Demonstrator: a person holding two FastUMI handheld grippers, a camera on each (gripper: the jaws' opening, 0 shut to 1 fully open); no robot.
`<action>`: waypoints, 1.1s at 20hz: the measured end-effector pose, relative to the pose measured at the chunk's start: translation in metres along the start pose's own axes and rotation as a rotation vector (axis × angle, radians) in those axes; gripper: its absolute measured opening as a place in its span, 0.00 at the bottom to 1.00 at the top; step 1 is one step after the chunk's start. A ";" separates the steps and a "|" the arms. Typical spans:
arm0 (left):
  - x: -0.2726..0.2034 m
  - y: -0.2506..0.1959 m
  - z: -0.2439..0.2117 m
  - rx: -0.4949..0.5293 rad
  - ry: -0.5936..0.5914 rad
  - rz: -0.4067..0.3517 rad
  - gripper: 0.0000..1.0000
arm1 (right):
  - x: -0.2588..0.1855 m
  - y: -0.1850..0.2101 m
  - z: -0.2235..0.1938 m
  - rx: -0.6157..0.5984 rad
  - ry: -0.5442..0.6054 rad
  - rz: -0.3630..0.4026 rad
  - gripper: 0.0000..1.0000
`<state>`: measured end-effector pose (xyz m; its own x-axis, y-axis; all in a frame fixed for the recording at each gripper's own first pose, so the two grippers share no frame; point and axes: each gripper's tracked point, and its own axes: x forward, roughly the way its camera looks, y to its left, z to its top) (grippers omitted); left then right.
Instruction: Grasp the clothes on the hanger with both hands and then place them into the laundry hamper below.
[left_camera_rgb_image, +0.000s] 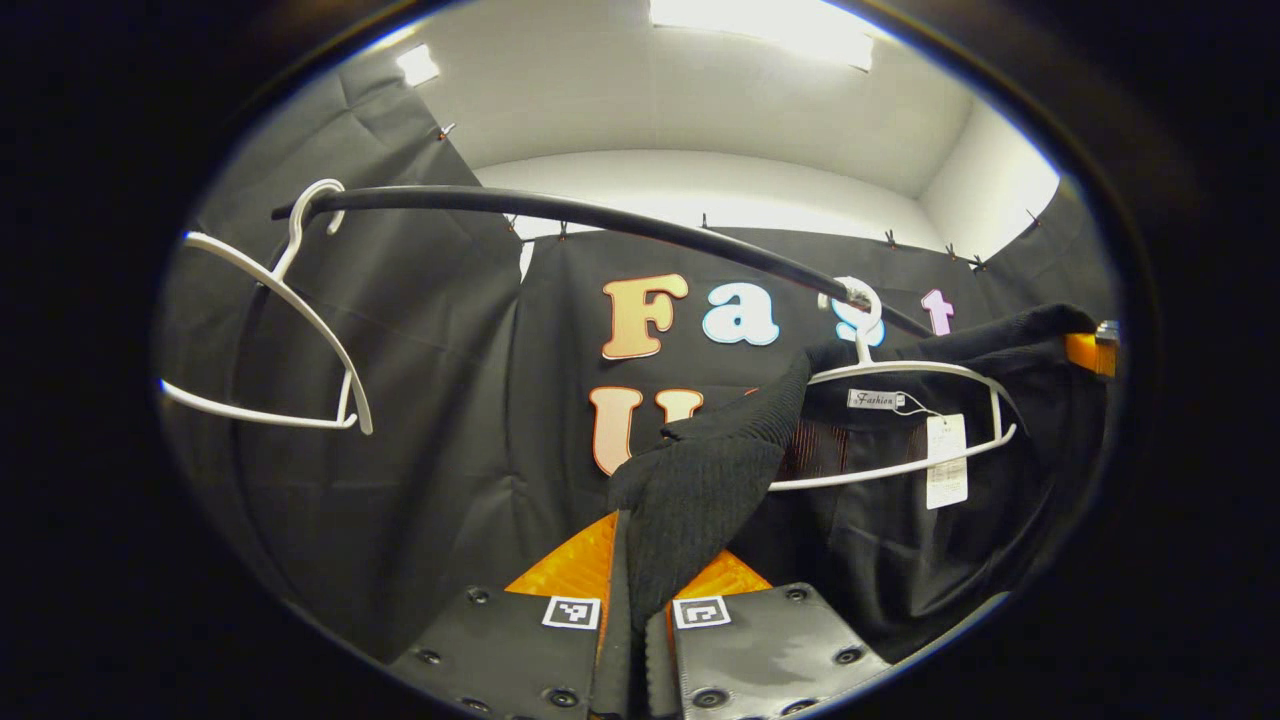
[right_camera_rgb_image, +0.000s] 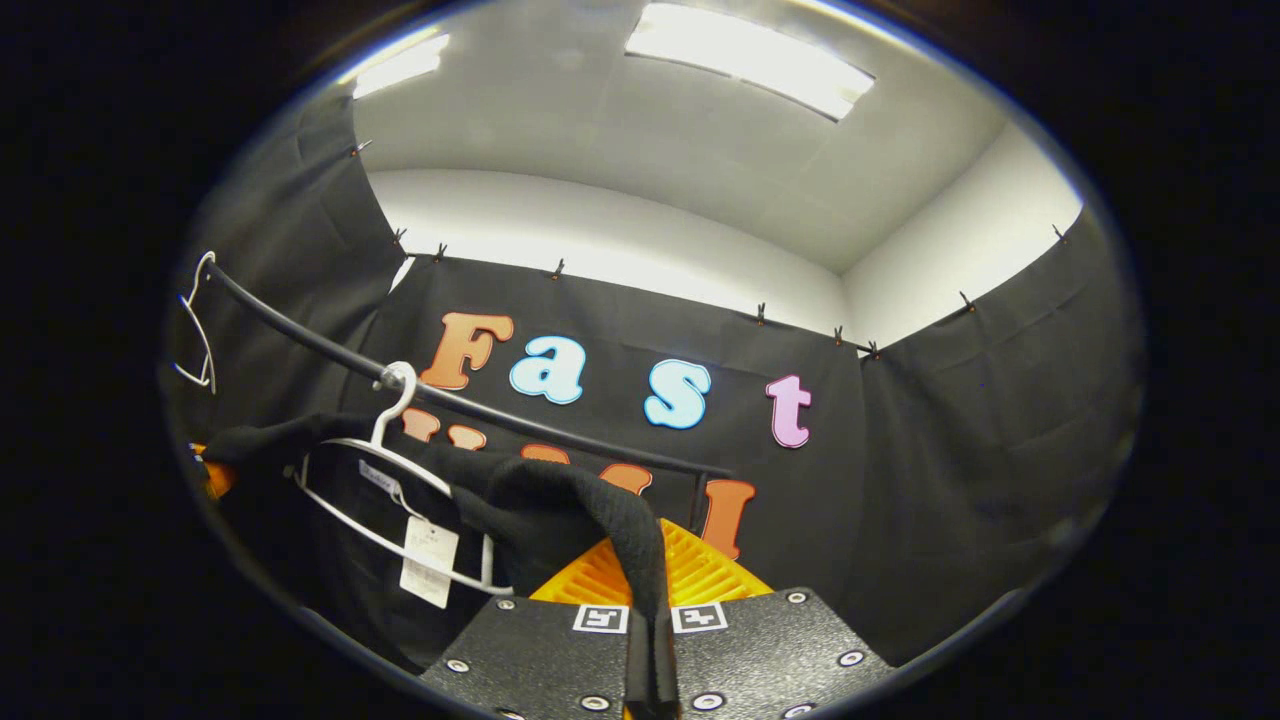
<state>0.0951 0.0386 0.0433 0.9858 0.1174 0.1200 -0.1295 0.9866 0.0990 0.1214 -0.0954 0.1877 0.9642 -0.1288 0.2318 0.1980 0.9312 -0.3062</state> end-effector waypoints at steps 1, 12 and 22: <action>0.000 -0.001 -0.001 0.000 0.007 -0.003 0.13 | 0.014 -0.004 -0.001 -0.012 0.003 -0.001 0.01; 0.001 -0.008 0.008 -0.013 -0.004 -0.037 0.10 | 0.064 0.011 -0.090 -0.015 0.074 0.033 0.01; 0.065 0.039 0.020 0.014 -0.017 0.061 0.16 | -0.009 0.079 -0.136 0.072 0.118 0.133 0.02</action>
<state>0.1518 0.0819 0.0747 0.9741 0.1755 0.1430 -0.1912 0.9759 0.1052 0.1524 -0.0667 0.0360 0.9959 -0.0381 0.0824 0.0583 0.9642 -0.2588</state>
